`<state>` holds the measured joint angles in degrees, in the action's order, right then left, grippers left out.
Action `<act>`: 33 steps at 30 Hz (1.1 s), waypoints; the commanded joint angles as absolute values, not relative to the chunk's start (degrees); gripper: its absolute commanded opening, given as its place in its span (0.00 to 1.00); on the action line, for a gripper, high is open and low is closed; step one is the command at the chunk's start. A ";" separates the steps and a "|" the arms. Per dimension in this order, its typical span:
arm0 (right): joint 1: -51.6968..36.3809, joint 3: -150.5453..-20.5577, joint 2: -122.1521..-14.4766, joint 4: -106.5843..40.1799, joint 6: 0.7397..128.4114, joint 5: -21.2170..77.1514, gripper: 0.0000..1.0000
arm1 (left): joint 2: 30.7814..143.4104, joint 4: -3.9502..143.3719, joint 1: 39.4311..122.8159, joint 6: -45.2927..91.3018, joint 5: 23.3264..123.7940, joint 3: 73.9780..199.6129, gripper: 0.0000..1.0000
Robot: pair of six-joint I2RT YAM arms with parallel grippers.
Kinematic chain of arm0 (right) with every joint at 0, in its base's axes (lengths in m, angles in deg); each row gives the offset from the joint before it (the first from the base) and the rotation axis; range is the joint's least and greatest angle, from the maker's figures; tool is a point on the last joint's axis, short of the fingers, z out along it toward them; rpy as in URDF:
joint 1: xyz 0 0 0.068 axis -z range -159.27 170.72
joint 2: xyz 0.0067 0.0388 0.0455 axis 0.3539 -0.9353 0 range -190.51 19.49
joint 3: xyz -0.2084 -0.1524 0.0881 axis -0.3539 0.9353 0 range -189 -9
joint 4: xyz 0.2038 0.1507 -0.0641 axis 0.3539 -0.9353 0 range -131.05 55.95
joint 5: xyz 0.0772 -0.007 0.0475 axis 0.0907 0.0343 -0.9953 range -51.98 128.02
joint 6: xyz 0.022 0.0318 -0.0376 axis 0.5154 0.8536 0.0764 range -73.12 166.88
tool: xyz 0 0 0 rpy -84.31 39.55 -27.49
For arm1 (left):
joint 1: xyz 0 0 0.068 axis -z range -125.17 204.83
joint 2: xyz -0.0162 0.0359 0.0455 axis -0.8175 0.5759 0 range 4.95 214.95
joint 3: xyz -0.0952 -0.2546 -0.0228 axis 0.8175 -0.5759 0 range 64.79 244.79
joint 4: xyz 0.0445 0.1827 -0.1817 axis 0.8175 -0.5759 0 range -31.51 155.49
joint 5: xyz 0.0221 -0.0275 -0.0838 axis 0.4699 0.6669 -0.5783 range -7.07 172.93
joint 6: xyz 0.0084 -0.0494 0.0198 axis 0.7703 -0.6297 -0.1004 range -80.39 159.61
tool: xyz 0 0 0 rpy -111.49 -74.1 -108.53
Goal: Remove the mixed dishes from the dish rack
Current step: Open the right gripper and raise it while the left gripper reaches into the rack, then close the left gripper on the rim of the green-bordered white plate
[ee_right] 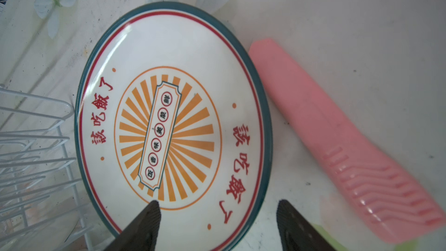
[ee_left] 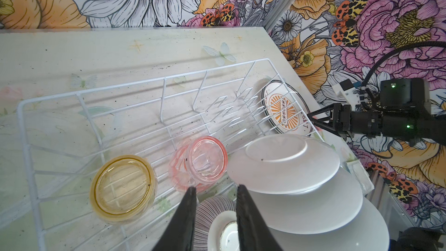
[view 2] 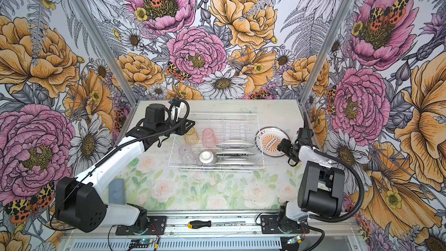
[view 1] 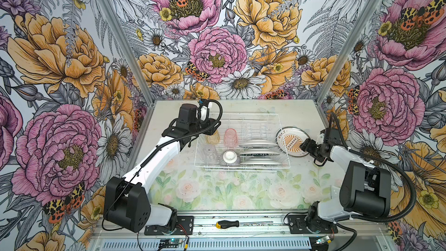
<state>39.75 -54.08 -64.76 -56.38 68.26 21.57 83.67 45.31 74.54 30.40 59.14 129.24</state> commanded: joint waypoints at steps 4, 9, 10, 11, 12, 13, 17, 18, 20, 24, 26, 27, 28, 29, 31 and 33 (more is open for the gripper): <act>39.40 -56.25 -57.01 -58.87 67.58 24.87 0.77 | 83.22 41.18 82.04 38.79 62.16 133.13 0.33; 36.67 -58.48 -51.48 -62.22 67.18 22.89 0.76 | 86.71 35.67 91.17 49.33 67.19 137.95 0.33; 35.71 -58.97 -50.67 -62.77 67.19 22.95 0.76 | 87.56 34.32 93.39 51.90 68.49 138.95 0.33; 34.59 -59.55 -49.95 -63.27 67.29 22.91 0.76 | 88.51 33.20 95.67 54.35 69.96 139.84 0.33; 33.64 -59.98 -49.48 -63.56 67.48 22.82 0.75 | 89.25 32.50 97.37 56.22 71.40 140.54 0.34; 32.59 -60.36 -49.02 -63.75 67.61 22.65 0.75 | 90.23 31.98 99.07 57.67 73.02 141.25 0.34; 28.89 -62.12 -48.37 -64.29 68.10 22.78 0.75 | 93.91 29.49 102.27 61.01 76.35 144.80 0.36; 28.26 -62.39 -48.35 -64.29 68.17 22.85 0.75 | 94.74 28.79 102.81 61.74 76.68 145.54 0.36; 27.02 -63.05 -48.41 -64.29 68.46 22.86 0.74 | 96.75 27.05 103.96 63.01 78.08 147.40 0.36; 25.76 -63.46 -48.32 -64.23 68.65 22.90 0.74 | 99.61 25.22 105.40 64.67 80.40 149.61 0.36; 25.39 -63.47 -48.19 -64.22 68.60 22.90 0.74 | 100.89 24.89 105.71 65.16 80.93 150.52 0.36; 25.36 -63.43 -48.06 -64.23 68.59 22.91 0.74 | 101.24 24.89 105.81 65.34 81.16 150.77 0.36; 25.26 -63.36 -47.94 -64.25 68.61 22.95 0.74 | 101.84 24.72 105.90 65.71 81.26 151.07 0.36; 25.21 -63.27 -47.77 -64.25 68.63 22.92 0.74 | 102.25 24.61 105.96 65.87 81.47 151.38 0.36; 25.23 -63.20 -47.57 -64.20 68.54 22.99 0.75 | 103.22 24.71 106.07 66.38 81.82 152.01 0.36; 25.28 -63.00 -47.31 -64.22 68.42 23.08 0.74 | 104.12 24.71 106.22 66.90 82.46 152.73 0.36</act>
<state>25.54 -61.66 -49.00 -64.07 68.39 22.99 103.12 25.46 105.73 65.09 80.25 150.83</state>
